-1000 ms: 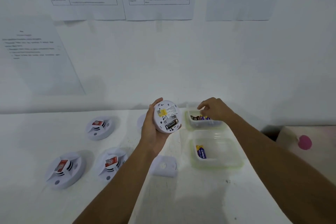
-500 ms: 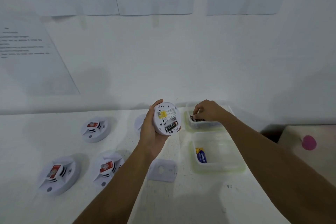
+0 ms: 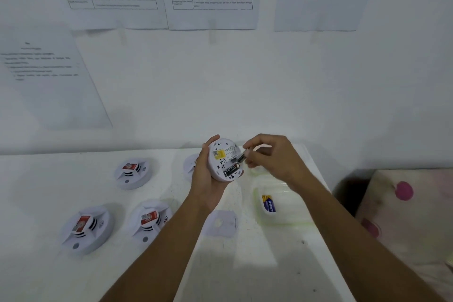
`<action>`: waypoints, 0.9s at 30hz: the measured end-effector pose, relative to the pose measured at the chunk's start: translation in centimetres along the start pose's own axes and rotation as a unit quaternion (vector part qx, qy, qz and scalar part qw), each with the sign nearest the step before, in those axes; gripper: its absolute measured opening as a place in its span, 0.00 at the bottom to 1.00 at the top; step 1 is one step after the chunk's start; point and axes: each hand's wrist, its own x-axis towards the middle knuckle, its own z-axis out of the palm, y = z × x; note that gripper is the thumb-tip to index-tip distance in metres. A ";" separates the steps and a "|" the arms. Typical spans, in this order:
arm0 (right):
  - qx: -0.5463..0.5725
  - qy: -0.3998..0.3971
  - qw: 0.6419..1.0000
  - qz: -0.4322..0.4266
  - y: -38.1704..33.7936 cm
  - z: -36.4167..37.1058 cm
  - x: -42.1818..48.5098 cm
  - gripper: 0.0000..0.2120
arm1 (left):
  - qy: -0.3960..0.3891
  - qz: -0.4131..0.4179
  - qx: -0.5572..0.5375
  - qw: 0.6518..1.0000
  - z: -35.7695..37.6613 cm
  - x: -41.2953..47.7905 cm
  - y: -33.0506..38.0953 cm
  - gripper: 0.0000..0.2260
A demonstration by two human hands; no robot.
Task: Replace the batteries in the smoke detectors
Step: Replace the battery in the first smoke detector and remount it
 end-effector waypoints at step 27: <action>-0.307 -0.107 0.945 -0.036 6.3 10.8 -6.3 0.21 | 0.010 0.042 0.015 0.999 -6.7 -7.9 4.6 0.14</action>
